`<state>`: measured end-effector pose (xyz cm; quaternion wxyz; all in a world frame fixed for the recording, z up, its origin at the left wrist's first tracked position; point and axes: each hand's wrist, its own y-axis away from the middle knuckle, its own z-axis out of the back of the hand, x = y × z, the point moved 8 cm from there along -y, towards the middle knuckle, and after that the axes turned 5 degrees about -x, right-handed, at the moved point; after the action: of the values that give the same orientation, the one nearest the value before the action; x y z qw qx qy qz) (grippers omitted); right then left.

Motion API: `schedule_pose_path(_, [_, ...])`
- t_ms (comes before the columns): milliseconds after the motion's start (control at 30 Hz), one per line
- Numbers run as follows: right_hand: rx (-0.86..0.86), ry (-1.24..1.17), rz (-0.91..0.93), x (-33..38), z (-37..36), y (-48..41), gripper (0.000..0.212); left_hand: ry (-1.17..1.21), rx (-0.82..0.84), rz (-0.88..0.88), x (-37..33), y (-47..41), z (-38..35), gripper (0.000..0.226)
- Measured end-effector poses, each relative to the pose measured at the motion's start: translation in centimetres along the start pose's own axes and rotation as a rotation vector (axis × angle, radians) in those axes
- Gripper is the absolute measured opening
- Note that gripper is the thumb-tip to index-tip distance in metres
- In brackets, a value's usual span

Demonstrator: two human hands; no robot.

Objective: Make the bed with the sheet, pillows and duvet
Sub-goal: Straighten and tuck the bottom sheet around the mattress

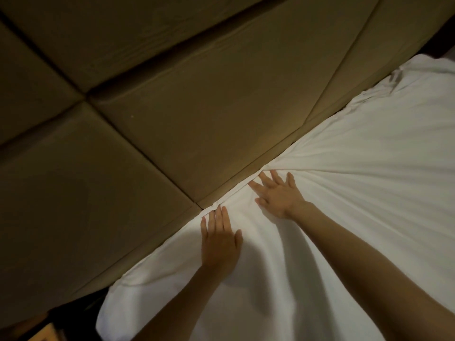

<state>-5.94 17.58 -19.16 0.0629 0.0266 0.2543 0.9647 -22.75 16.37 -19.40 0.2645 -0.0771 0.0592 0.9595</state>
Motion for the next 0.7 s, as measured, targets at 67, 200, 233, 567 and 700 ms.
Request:
schedule_pose_path(67, [0.045, 0.016, -0.019, 0.1, -0.1, -0.7, 0.054, 0.026, 0.018, 0.012, 0.5, -0.9, -0.3, 0.065])
schedule_pose_path(200, [0.082, 0.031, -0.088, 0.6, 0.1, -2.1, 0.053, 0.009, 0.197, -0.045, 1.6, -3.2, -3.8, 0.072])
schedule_pose_path(233, [0.094, 0.047, -0.110, 0.8, 0.1, -2.4, 0.054, -0.024, 0.220, -0.089, 1.7, -3.7, -4.7, 0.075])
schedule_pose_path(567, [0.139, 0.064, -0.191, 1.5, -0.8, -2.9, 0.055, -0.261, -0.138, -0.342, -1.3, -7.0, 0.1, 0.073])
schedule_pose_path(700, [0.070, -0.042, -0.157, 1.2, -0.9, -2.1, 0.052, -0.346, -0.189, -0.485, -2.1, -5.2, 0.9, 0.029])
